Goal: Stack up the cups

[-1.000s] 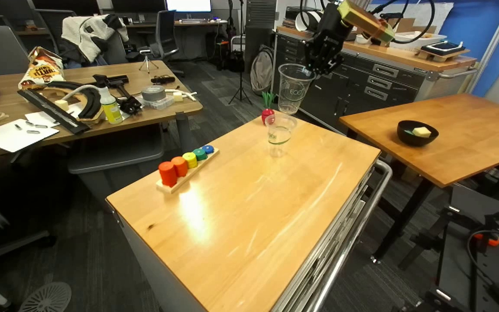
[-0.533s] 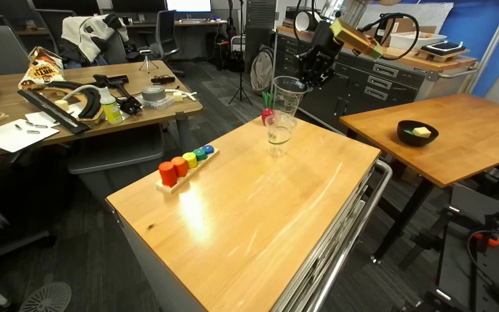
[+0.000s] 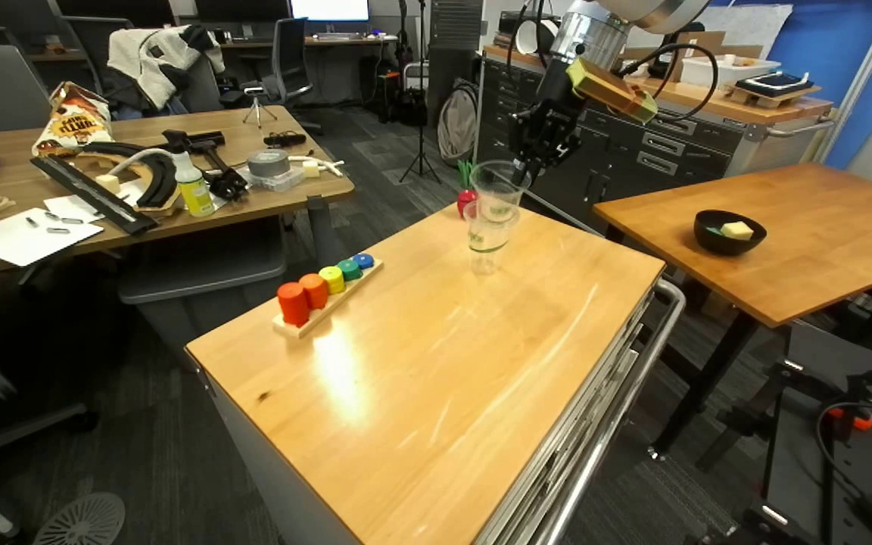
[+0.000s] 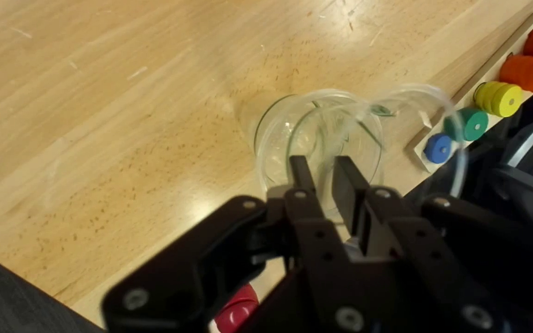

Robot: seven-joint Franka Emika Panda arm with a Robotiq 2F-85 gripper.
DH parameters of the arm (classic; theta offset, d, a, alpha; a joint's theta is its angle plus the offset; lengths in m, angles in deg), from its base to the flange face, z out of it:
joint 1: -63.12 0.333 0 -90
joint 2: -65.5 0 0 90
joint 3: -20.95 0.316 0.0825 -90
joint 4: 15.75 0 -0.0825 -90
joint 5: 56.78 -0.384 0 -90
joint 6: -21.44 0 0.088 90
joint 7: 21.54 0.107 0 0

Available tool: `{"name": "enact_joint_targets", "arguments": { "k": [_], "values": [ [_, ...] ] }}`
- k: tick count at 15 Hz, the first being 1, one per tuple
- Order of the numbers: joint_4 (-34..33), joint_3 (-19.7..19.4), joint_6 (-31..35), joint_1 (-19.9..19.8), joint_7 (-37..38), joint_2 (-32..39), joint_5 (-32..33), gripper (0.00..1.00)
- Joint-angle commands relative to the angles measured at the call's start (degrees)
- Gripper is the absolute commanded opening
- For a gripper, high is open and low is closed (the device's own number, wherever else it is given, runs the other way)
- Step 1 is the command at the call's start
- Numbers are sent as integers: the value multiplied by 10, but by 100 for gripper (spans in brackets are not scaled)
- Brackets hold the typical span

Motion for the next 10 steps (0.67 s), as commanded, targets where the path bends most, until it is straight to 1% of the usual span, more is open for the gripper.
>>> {"name": "enact_joint_targets", "arguments": {
  "k": [1,5,6,7,8,10],
  "values": [
    [-21,14,9,-15,-8,14,-3,53],
    [-17,18,12,-13,-9,5,-3,82],
    [-12,17,11,-9,-3,-2,4,91],
    [-8,10,-12,-1,12,-12,30,97],
    [-2,7,-38,3,12,-23,52,100],
    [9,4,-79,12,13,-48,98,100]
  ]
}}
